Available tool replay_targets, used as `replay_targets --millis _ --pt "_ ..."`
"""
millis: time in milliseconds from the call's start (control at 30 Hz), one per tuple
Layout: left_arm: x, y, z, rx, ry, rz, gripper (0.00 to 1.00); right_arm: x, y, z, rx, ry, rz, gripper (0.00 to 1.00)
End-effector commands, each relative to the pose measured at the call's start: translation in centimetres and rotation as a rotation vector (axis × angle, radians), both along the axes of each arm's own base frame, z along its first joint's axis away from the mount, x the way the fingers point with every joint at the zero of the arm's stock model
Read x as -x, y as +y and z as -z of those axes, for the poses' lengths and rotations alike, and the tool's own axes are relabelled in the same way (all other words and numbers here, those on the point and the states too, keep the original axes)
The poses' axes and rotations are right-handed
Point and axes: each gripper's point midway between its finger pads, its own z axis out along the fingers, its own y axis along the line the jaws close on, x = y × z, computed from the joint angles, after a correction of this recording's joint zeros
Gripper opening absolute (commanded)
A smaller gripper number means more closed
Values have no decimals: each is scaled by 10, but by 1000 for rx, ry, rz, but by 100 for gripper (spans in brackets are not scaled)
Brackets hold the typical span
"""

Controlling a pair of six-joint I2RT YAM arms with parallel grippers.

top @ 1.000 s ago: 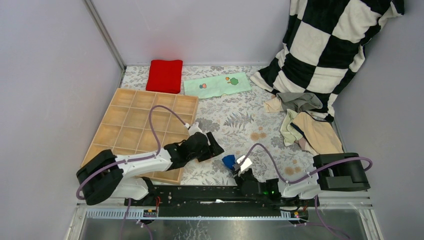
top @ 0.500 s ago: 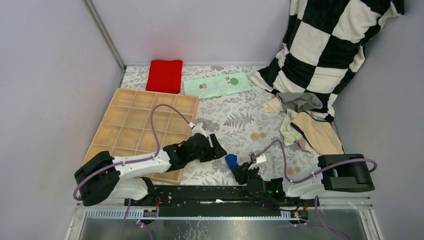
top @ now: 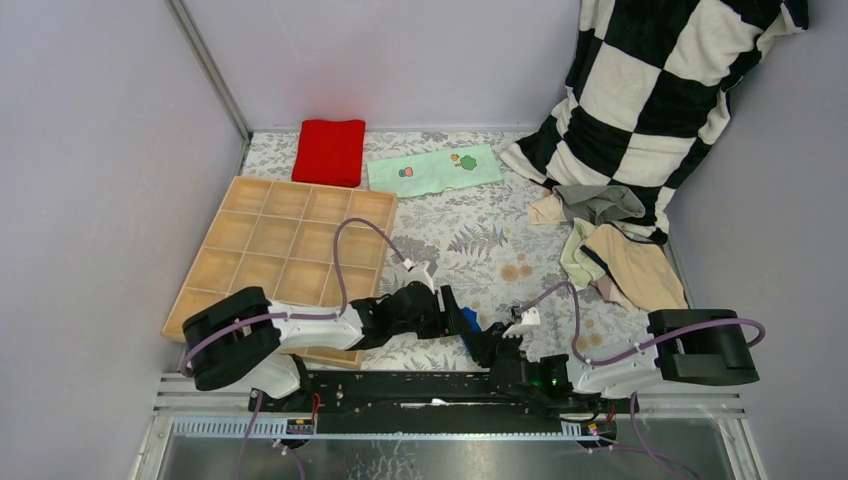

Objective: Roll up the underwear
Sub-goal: Pick up the underwear from the center of the board.

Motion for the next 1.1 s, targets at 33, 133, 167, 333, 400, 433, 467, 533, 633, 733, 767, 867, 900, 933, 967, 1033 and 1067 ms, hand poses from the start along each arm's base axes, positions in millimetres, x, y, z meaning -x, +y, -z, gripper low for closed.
replay_targets --millis 33,133,167,333,400,433,467,533,633,733,767,867,900,933,967,1033,1067 --pt "1 -3 11 12 24 -52 75 6 -36 42 185 69 16 0" --pt "-3 -2 16 6 41 -95 78 8 -37 45 178 92 27 0" --pt "-4 -3 17 11 46 -106 78 8 -37 45 174 99 33 0" --pt "-5 -8 20 30 61 -136 78 11 -37 50 152 144 57 0" --pt "-5 -7 23 28 68 -148 78 12 -37 52 143 158 67 0" --pt "-5 -7 25 26 69 -153 77 12 -37 53 140 164 70 0" --pt "-5 -6 26 24 71 -160 77 12 -37 54 138 169 73 0" --pt "-7 -5 27 26 70 -174 77 13 -37 56 134 176 78 0" --pt "-8 -6 28 23 71 -183 77 13 -37 56 124 183 82 0" --pt "-8 -5 30 15 74 -197 77 13 -37 56 124 183 81 0" --pt "-8 -4 32 11 78 -204 77 13 -36 56 122 183 81 0" --pt "-8 -3 35 8 87 -226 79 14 -36 56 125 187 78 0" --pt "-9 -3 35 10 87 -233 79 14 -36 56 125 187 78 0" --pt "-9 -3 35 10 88 -241 80 14 -36 57 128 189 77 0" --pt "-10 -3 35 12 87 -249 80 14 -35 57 127 189 77 0" --pt "-12 -3 35 6 84 -265 81 14 -35 57 127 190 77 0" --pt "-13 -3 35 3 81 -273 81 15 -34 57 125 191 76 0"
